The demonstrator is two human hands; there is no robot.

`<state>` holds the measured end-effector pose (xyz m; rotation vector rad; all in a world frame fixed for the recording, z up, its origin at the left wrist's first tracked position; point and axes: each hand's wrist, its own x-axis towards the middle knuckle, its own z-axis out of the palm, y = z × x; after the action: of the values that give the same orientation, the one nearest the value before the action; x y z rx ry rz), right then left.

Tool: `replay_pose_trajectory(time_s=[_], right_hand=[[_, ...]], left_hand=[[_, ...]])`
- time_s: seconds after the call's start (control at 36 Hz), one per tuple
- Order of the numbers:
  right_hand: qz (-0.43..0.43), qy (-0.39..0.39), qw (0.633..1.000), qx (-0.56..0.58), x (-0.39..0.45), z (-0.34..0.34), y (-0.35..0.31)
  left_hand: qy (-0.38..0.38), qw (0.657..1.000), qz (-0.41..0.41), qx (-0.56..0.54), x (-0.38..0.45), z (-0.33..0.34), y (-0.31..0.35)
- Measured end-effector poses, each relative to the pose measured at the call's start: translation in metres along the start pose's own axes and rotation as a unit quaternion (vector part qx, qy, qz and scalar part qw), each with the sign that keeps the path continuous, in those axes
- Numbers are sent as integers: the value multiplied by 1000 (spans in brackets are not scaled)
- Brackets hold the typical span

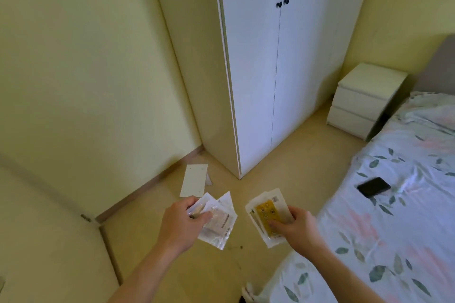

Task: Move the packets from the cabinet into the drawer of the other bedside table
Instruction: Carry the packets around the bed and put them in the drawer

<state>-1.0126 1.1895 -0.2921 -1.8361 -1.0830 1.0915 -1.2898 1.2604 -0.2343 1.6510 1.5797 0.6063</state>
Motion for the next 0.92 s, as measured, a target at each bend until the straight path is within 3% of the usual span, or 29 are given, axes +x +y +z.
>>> replay_pose_trajectory(time_s=[0.22, 0.5, 0.92], right_hand=[[9, 31, 999, 14, 102, -14, -44], [60, 137, 987, 51, 209, -68, -42], [119, 281, 949, 79, 406, -144, -79]], left_hand=[[-2, 1000, 15, 13, 127, -7, 31], [-95, 994, 55, 26, 295, 48, 89], [-251, 949, 182, 58, 563, 154, 198]])
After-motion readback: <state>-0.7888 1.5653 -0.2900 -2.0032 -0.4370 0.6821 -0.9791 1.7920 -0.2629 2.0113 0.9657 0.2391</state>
